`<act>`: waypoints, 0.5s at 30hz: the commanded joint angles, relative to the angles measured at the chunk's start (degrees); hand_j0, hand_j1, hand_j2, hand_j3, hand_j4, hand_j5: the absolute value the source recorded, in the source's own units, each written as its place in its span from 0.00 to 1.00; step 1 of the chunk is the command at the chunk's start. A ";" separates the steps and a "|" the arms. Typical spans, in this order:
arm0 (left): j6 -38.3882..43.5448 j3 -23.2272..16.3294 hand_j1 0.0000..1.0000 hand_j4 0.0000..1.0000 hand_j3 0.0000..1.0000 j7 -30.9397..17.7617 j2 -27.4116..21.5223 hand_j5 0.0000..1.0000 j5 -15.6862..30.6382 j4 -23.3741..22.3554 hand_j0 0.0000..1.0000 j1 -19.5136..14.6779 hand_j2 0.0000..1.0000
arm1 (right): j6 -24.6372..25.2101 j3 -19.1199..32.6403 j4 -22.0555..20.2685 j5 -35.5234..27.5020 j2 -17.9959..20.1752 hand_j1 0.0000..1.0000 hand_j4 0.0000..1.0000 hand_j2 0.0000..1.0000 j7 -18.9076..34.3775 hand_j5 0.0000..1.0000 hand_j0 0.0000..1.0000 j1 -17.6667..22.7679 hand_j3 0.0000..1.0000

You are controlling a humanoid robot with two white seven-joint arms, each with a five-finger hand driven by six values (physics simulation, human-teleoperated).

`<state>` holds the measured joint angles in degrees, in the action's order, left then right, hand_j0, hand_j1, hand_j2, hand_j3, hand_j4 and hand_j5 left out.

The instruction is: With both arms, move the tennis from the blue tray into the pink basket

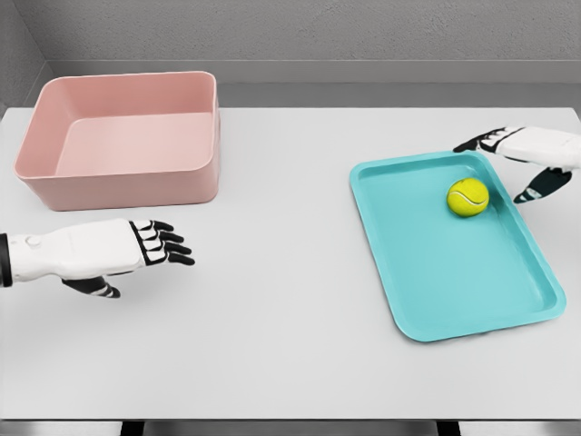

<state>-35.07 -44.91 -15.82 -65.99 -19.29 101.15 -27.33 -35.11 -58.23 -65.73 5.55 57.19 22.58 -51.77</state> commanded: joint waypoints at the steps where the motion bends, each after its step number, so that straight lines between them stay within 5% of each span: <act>1: 0.07 0.00 1.00 1.00 1.00 -0.35 -0.01 1.00 0.30 0.01 1.00 0.00 1.00 | 0.11 -0.57 -0.28 -0.36 -0.15 1.00 1.00 1.00 0.10 1.00 1.00 0.00 1.00; 8: 0.07 0.27 1.00 1.00 1.00 -0.35 -0.01 1.00 0.21 -0.08 1.00 -1.32 1.00 | 0.11 -0.75 -0.02 -0.10 -3.14 1.00 1.00 1.00 0.80 1.00 1.00 0.35 1.00; 15: 0.07 0.00 1.00 1.00 1.00 -0.35 2.27 1.00 0.83 -2.54 1.00 -10.55 1.00 | 0.11 -2.33 0.42 1.48 -4.90 1.00 1.00 1.00 1.15 1.00 1.00 0.35 1.00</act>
<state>-35.06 -44.89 -16.16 -64.53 -18.94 99.45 -37.97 -35.11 -60.17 -65.38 7.01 52.64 23.67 -51.42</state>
